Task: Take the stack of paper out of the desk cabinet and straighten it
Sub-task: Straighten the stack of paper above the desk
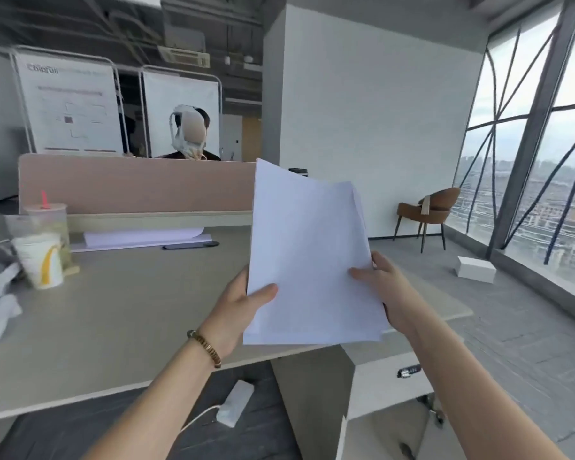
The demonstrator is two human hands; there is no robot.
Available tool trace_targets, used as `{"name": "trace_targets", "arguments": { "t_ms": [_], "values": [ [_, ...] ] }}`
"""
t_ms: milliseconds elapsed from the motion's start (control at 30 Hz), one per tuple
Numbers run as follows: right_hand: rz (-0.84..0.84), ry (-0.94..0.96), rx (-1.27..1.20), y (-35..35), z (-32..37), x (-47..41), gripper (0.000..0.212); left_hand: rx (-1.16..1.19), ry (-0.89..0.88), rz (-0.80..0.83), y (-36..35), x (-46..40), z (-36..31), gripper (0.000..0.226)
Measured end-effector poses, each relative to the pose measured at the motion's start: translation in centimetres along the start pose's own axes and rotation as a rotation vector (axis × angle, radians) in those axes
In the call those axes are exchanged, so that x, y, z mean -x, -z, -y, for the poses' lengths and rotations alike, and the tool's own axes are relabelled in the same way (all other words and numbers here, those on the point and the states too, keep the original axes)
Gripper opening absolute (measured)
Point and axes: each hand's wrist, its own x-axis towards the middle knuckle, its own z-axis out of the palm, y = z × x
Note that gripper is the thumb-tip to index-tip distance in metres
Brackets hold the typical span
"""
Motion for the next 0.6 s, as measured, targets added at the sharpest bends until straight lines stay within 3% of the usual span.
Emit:
{"name": "trace_targets", "arguments": {
  "t_ms": [233,600],
  "values": [
    [-0.073,0.047,0.09,-6.3,-2.4,-4.2,0.031,-0.093,-0.002,-0.053,5.1,-3.6,3.2,0.047],
    [-0.141,0.118,0.0,-12.2,-8.2,-7.2,0.021,-0.157,0.038,-0.193,9.1,-6.5,9.7,0.045]
  ]
}}
